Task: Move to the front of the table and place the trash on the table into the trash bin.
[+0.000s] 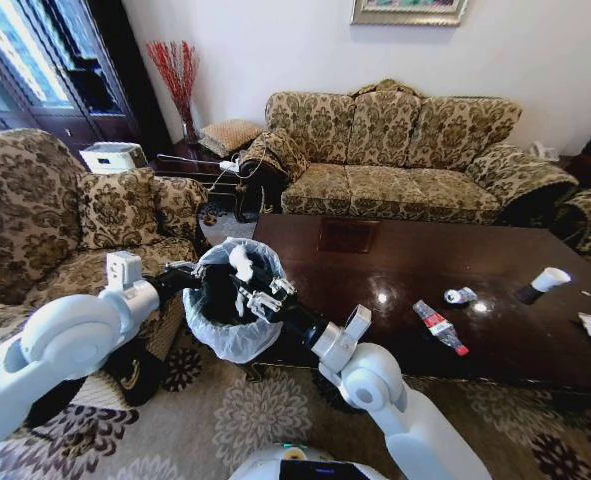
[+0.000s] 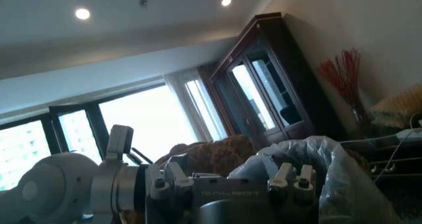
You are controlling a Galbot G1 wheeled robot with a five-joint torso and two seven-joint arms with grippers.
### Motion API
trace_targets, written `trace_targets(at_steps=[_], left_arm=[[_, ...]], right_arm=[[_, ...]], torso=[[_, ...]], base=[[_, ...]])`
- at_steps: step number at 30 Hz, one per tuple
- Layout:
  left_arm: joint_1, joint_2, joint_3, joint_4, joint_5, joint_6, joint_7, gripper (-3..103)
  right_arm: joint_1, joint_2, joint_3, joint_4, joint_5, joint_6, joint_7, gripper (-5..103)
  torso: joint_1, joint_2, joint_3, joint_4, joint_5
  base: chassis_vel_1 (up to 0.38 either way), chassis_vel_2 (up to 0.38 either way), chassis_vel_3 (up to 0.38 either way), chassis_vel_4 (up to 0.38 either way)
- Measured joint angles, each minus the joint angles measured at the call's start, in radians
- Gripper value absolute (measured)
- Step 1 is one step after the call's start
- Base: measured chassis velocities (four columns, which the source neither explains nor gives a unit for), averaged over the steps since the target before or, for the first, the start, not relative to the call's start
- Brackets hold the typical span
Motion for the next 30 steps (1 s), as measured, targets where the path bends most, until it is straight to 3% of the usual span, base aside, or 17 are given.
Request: trace_targets(at_steps=[1, 4, 8, 11, 16, 17, 21, 25, 30], left_arm=[[0.000, 0.000, 0.000, 0.000, 0.000, 0.000, 0.000, 3], [0.002, -0.006, -0.004, 0.000, 0.000, 0.003, 0.000, 3], [0.010, -0.002, -0.005, 0.002, 0.001, 0.009, -0.008, 3], [0.004, 0.001, -0.005, 0.011, 0.002, 0.011, -0.011, 3], [-0.006, -0.013, -0.008, 0.035, 0.011, 0.011, -0.018, 3], [-0.006, -0.013, -0.008, 0.035, 0.011, 0.011, -0.018, 3], [0.001, -0.044, -0.011, 0.039, 0.023, 0.012, -0.020, 3], [0.004, -0.058, -0.007, 0.035, 0.032, 0.012, -0.019, 3], [0.005, -0.063, -0.006, 0.033, 0.033, 0.013, -0.017, 3]], right_arm=[[0.000, 0.000, 0.000, 0.000, 0.000, 0.000, 0.000, 71], [-0.030, 0.015, 0.028, 0.008, -0.015, 0.067, -0.031, 87], [-0.074, 0.027, 0.095, 0.046, -0.043, 0.150, -0.008, 99], [-0.119, 0.021, 0.162, 0.077, -0.085, 0.166, 0.059, 100], [-0.245, 0.031, 0.337, 0.066, -0.242, 0.112, 0.203, 100], [-0.245, 0.031, 0.337, 0.066, -0.242, 0.112, 0.203, 100], [-0.403, 0.067, 0.469, -0.022, -0.263, 0.124, 0.355, 100], [-0.459, 0.083, 0.496, -0.078, -0.256, 0.175, 0.400, 100], [-0.475, 0.086, 0.503, -0.103, -0.254, 0.199, 0.403, 100]], torso=[[0.000, 0.000, 0.000, 0.0000, 0.0000], [0.000, 0.000, 0.000, 0.0000, 0.0000], [0.000, 0.000, 0.000, 0.0000, 0.0000], [0.000, 0.000, 0.000, 0.0001, 0.0001], [0.000, 0.000, 0.000, 0.0000, 0.0004], [0.000, 0.000, 0.000, 0.0000, 0.0004], [0.000, 0.000, 0.000, -0.0001, -0.0002], [0.000, 0.000, 0.000, -0.0001, 0.0000], [0.000, 0.000, 0.000, 0.0000, 0.0003]], base=[[0.000, 0.000, 0.000, 0.000], [0.000, 0.000, 0.000, 0.000], [0.000, 0.000, 0.000, 0.000], [0.000, 0.000, 0.000, 0.000], [0.000, 0.000, 0.000, 0.000], [0.000, 0.000, 0.000, 0.000], [-0.007, -0.008, 0.008, 0.015], [-0.046, -0.080, 0.048, 0.087], [-0.102, -0.183, 0.131, 0.172]])
